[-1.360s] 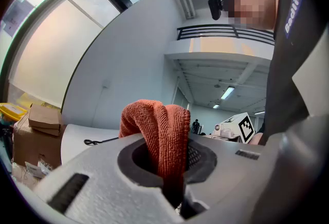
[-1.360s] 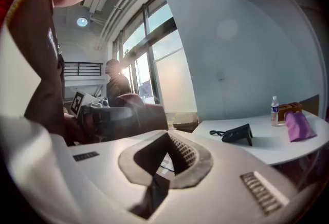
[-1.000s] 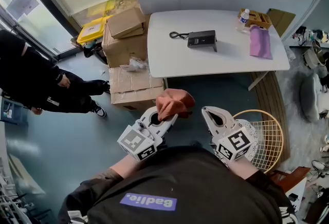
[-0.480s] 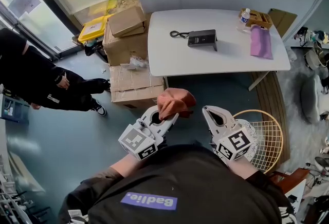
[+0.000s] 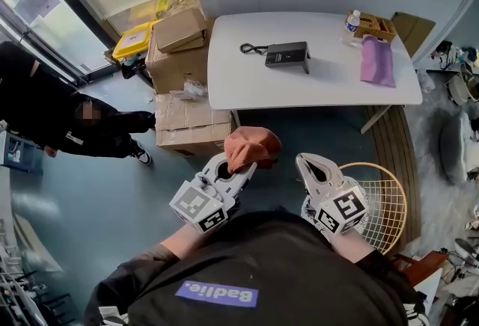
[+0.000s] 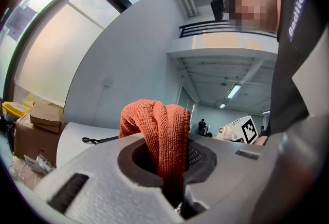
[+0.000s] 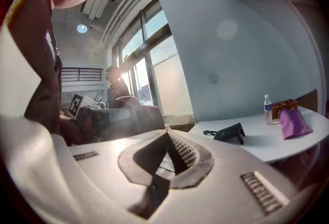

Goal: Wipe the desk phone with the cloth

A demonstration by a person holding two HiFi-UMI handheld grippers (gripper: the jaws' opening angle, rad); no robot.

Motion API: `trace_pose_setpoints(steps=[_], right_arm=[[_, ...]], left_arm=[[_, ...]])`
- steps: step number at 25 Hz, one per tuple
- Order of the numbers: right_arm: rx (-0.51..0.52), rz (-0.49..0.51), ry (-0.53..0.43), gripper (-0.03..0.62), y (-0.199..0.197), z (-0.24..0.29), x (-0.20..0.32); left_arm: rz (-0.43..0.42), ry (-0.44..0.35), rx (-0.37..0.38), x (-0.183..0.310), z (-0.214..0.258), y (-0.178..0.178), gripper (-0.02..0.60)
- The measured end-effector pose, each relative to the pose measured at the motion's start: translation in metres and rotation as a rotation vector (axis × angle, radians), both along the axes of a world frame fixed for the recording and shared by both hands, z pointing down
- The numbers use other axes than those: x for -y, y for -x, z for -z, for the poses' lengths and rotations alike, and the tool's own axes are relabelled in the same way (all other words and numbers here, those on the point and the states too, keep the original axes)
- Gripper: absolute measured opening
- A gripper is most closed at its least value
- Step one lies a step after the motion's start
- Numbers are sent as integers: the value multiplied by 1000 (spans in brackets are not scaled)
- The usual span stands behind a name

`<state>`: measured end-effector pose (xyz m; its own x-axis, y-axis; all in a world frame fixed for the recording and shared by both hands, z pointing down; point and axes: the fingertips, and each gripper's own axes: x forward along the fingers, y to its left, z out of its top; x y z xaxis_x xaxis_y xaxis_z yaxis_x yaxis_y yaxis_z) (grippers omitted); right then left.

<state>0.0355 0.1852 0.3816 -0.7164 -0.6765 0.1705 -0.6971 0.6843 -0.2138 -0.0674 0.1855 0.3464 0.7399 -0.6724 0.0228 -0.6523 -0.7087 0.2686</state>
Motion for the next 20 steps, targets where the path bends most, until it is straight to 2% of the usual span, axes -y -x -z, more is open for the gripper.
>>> trace_pose_setpoints(steps=[5,10,15,20], right_arm=[[8,-19,4,26,-27,-10,2],[0,-57,14,26,-38,-12,24],[-33,-91,8,26,-34,-14,60],[-56,-142,26,26,-19,-13,120]], left_arm=[[9,2,11,4,-6,-17,32],[-8,-2,7,29,-6,-24,32],[-37,-4,-19,73,-14,-18,32],[-101,-6,-43,143,-18,-7,32]])
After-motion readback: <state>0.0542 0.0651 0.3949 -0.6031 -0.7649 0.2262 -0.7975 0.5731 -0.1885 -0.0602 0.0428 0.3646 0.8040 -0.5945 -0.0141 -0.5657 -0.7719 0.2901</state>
